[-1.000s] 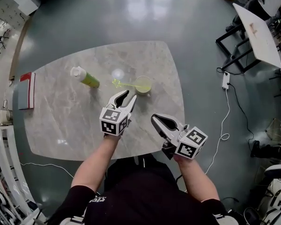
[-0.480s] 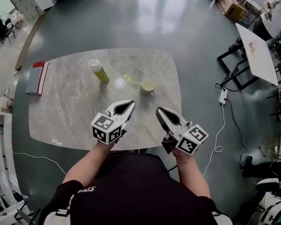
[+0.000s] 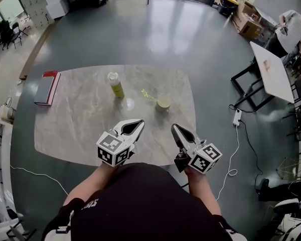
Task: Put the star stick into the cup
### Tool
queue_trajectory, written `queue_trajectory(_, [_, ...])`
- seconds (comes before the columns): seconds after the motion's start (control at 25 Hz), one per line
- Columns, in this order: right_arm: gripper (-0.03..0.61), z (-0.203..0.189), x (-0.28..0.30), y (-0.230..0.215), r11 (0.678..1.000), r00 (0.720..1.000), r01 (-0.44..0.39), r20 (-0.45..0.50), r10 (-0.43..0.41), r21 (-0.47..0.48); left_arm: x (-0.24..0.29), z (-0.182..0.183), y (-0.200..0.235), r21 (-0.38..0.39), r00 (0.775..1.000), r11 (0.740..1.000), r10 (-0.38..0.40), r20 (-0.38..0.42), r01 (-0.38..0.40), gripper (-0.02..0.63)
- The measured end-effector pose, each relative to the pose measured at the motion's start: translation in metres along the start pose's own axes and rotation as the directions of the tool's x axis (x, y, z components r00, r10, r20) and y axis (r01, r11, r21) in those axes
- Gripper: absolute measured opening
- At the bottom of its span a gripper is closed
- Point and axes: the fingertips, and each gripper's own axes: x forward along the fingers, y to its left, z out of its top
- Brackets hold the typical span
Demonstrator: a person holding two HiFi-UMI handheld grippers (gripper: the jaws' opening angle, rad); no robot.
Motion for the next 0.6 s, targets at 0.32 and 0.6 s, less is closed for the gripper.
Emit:
queue_trajectory(0.32, [0.012, 0.014, 0.025, 0.047, 0.993, 0.999, -0.048, -0.006, 0.048, -0.106, -0.046, 0.031, -0.003, 0.098, 1.0, 0.995, -0.006, 0.021, 0.004, 0.003])
queue_trajectory(0.6, [0.012, 0.038, 0.026, 0.093, 0.965, 0.996, -0.078, 0.018, 0.085, -0.249, -0.079, 0.068, 0.003, 0.123, 0.993, 0.991, 0.044, 0.108, -0.057, 0.003])
